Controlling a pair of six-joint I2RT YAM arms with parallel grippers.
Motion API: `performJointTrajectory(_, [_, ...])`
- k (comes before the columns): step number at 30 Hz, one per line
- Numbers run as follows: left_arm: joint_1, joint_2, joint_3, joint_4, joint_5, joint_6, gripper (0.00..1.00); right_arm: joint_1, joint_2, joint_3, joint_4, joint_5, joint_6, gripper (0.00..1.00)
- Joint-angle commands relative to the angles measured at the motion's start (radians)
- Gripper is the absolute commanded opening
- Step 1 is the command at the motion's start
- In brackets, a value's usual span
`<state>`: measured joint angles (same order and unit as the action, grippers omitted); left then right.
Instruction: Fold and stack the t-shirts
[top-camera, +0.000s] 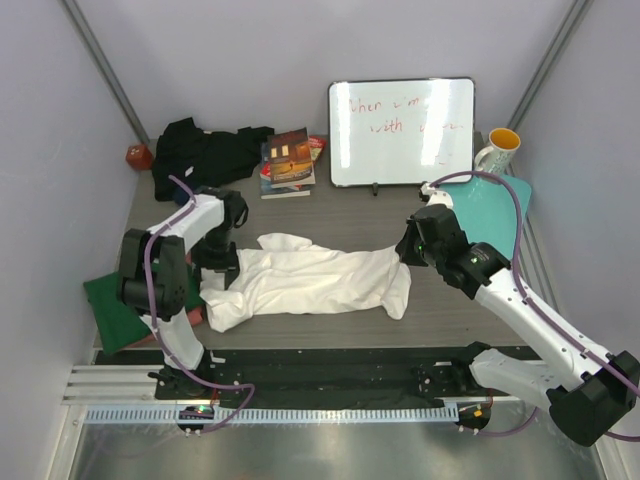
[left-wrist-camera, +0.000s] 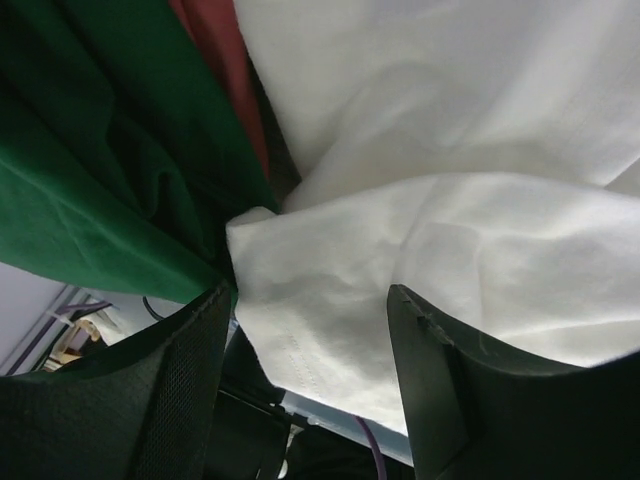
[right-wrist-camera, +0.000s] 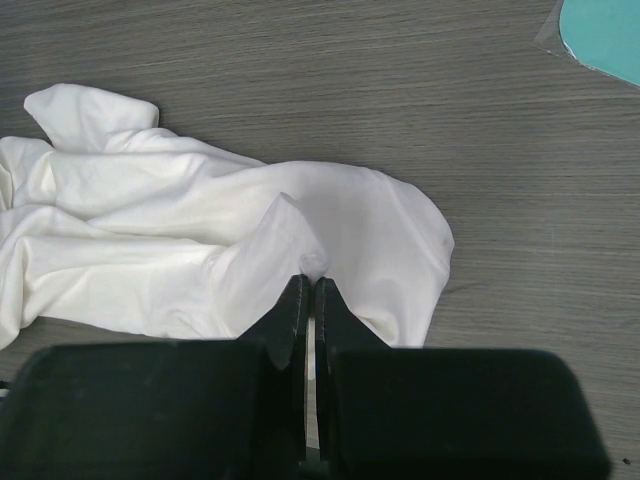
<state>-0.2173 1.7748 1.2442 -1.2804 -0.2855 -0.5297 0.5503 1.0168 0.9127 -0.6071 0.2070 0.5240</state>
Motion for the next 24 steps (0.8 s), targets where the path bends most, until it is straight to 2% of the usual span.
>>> performJointTrajectory(1, [0.007,0.025,0.018,0.030,0.017,0.011,0.65,0.000,-0.006,0.038,0.033,0.008,-0.013,0.01])
performJointTrajectory(4, [0.007,0.037,0.017,0.038,0.032,0.014,0.63,0.000,-0.009,0.037,0.032,0.009,-0.012,0.01])
performJointTrajectory(6, [0.007,0.038,0.005,0.042,0.058,0.014,0.56,0.000,-0.014,0.034,0.033,0.014,-0.013,0.01])
performJointTrajectory(7, [0.007,0.037,0.000,0.049,0.065,0.014,0.50,0.000,-0.014,0.032,0.035,0.015,-0.012,0.01])
performJointTrajectory(8, [0.007,0.034,-0.008,0.050,0.066,0.013,0.34,-0.001,-0.012,0.032,0.033,0.012,-0.010,0.01])
performJointTrajectory(9, [0.006,0.032,-0.012,0.055,0.072,0.011,0.26,0.000,-0.011,0.034,0.033,0.011,-0.012,0.01])
performJointTrajectory(10, [0.007,0.031,-0.017,0.059,0.072,0.008,0.12,0.000,-0.011,0.035,0.035,0.009,-0.010,0.01])
performJointTrajectory(12, [0.007,0.020,-0.023,0.059,0.069,0.002,0.00,0.000,-0.012,0.034,0.035,0.006,-0.007,0.01])
performJointTrajectory(16, [0.007,-0.012,-0.002,0.056,0.013,-0.013,0.00,0.000,-0.015,0.029,0.035,0.005,-0.004,0.01])
performJointTrajectory(24, [0.006,-0.060,0.175,0.010,-0.138,-0.049,0.00,0.000,-0.033,0.009,0.038,0.041,0.039,0.01])
